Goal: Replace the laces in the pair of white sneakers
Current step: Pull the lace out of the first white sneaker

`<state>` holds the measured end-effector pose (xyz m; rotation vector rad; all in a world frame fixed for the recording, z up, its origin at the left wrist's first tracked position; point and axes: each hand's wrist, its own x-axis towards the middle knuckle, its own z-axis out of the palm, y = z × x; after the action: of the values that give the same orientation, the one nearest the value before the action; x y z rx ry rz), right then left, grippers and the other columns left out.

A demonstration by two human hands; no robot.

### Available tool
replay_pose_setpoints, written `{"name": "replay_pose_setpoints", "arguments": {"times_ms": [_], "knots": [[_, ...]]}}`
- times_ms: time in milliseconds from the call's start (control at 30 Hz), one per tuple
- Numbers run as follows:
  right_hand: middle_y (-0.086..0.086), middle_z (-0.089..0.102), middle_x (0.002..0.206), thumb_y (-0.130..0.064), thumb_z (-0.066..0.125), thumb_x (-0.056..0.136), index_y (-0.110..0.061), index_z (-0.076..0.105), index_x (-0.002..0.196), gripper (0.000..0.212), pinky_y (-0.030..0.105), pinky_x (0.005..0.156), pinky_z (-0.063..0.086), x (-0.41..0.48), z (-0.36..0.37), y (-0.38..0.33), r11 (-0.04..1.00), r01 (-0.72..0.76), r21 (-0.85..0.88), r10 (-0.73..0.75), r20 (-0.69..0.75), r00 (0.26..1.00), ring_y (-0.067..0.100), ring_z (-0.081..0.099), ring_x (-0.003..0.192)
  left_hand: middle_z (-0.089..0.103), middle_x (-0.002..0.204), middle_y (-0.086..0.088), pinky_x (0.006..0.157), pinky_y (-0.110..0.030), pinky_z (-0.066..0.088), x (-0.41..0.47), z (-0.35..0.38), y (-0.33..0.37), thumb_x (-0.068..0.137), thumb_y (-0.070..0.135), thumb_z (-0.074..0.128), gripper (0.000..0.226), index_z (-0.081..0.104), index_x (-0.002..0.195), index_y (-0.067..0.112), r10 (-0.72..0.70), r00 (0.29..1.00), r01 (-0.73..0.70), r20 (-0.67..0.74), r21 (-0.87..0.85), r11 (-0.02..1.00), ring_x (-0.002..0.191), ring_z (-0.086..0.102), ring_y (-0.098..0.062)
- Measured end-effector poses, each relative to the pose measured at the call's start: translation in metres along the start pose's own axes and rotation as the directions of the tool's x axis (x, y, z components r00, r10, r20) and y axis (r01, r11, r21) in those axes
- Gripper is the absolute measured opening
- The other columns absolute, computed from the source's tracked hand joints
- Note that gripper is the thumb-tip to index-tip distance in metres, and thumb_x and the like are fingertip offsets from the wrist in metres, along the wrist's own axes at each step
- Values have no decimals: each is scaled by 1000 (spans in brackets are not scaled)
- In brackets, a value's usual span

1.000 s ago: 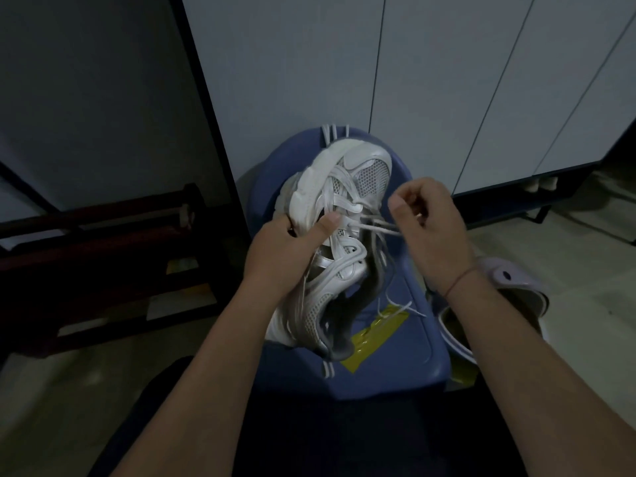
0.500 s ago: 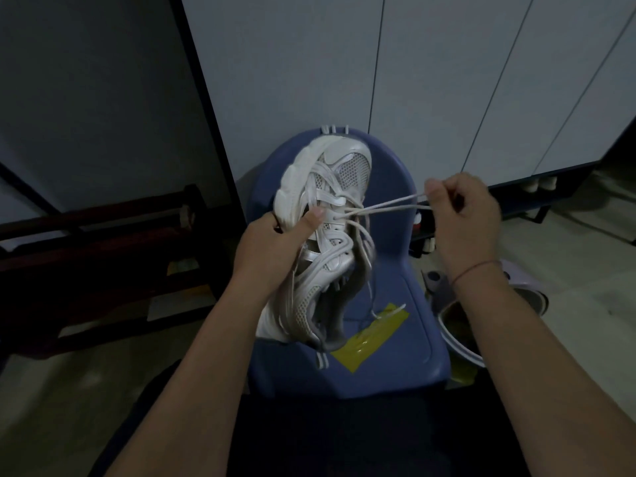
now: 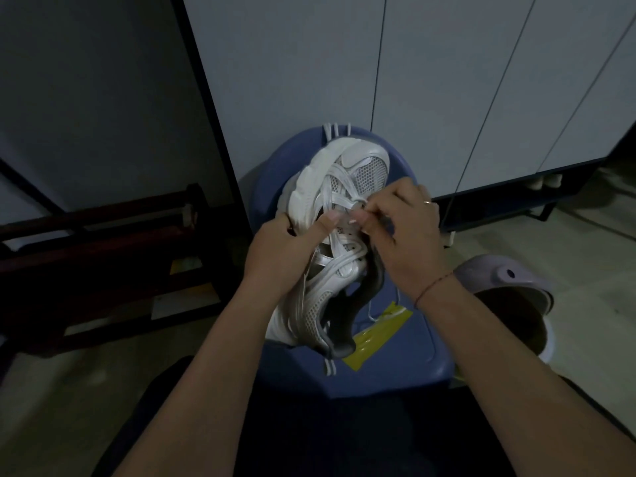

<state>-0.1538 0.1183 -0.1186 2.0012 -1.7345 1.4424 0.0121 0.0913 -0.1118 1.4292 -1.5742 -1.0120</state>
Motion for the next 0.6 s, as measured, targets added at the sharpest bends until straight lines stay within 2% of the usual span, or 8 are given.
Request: {"name": "replay_pose_setpoints", "arguments": {"times_ms": [67,133,200,300,367,433,500,600], "knots": [[5,46,87,-35,54,88,-14,57,73,27,33,72,39,5,-10,6,985,-132,110,140,-63,988,24,49,82,71,77,14,77,-28,53,1,-4,0,76,59,72,35,68,80,24,-21,1000,21,3,-48,999,79,67,-4],[5,41,91,-30,54,91,-17,52,75,21,23,71,32,9,-24,18,946,-277,171,301,-138,943,19,45,80,73,82,12,86,-35,56,4,-8,-2,73,61,74,40,70,83,23,-34,999,33,-13,-76,997,83,69,-7],[9,41,92,-24,54,94,-15,49,76,20,25,70,32,10,-33,28,910,-383,160,408,-169,897,18,42,81,73,84,10,88,-39,56,4,-9,-2,72,62,73,44,70,84,20,-39,999,37,-33,-62,997,84,69,-10],[9,42,99,-26,54,93,-20,49,79,16,32,82,37,7,-30,29,881,-473,31,473,-117,873,26,45,97,72,81,12,82,-34,56,1,-5,-2,75,60,72,38,68,81,23,-32,999,31,-19,-48,998,83,68,-8],[5,44,103,-32,53,89,-26,52,82,10,42,85,41,4,-24,18,923,-383,35,385,-77,920,32,47,103,70,79,14,71,-26,51,-1,-2,1,76,59,71,36,66,79,24,-12,1000,12,-4,-30,999,80,66,-5],[1,47,96,-42,49,86,-22,57,83,21,45,82,43,1,-17,4,975,-216,53,217,-13,976,28,51,96,68,76,12,65,-25,46,-2,0,2,77,60,70,37,64,76,23,6,1000,-6,-7,9,1000,75,64,-5],[0,51,89,-50,49,85,-18,60,80,34,40,77,41,-3,-9,-3,996,-87,-11,88,41,995,24,52,89,69,77,6,68,-32,51,-3,1,2,77,61,69,44,66,78,18,5,1000,-5,-11,25,1000,76,66,-11],[0,52,83,-50,50,85,-18,57,75,35,34,71,31,-6,1,-6,993,-11,-117,15,39,999,24,51,83,73,82,3,78,-38,56,-3,2,0,72,68,69,54,70,84,15,4,1000,-3,-8,17,1000,80,69,-14]]}}
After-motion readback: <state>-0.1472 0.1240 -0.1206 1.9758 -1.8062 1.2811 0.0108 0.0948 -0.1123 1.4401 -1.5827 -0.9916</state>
